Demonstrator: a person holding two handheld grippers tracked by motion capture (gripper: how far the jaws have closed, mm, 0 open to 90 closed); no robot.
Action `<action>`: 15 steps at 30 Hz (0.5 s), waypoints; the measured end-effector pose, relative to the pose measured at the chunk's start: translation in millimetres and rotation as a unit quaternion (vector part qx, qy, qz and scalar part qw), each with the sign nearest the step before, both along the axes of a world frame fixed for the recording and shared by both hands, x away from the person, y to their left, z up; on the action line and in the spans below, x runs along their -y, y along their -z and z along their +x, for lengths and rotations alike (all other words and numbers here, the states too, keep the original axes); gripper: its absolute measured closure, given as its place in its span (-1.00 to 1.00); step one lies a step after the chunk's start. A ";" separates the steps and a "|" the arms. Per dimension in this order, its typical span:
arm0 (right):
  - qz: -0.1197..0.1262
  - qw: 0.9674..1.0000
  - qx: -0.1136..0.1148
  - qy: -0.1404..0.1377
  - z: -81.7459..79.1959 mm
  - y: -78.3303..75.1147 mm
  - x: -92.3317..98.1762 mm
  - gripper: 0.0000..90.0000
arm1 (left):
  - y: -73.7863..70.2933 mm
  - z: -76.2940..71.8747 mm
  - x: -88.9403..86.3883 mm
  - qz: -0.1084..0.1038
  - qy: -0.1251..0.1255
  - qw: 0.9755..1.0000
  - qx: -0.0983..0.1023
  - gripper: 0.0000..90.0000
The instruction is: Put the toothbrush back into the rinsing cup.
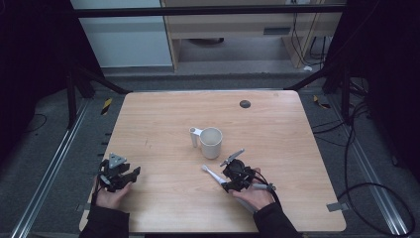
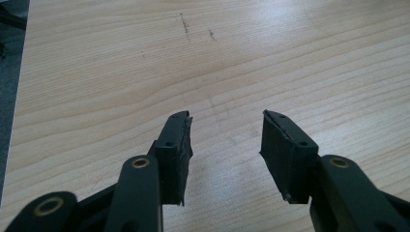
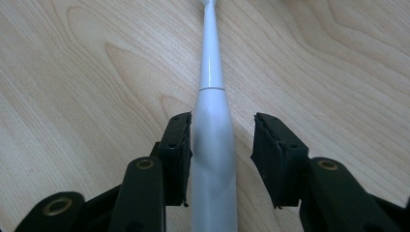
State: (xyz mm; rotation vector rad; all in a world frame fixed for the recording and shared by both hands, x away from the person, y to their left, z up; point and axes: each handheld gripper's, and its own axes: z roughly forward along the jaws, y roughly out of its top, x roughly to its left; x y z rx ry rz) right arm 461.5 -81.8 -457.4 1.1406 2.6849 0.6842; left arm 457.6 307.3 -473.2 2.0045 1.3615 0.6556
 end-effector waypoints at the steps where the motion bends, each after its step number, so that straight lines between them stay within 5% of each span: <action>1: 0.000 1.000 -0.003 0.003 -0.3 0.6 -0.7 0.29 | 0.1 0.0 0.0 0.000 0.000 1.000 0.000 0.18; 15: -0.019 1.000 -0.021 -0.003 0.2 12.2 -5.9 0.37 | 0.6 0.2 0.4 -0.001 0.000 1.000 -0.002 0.18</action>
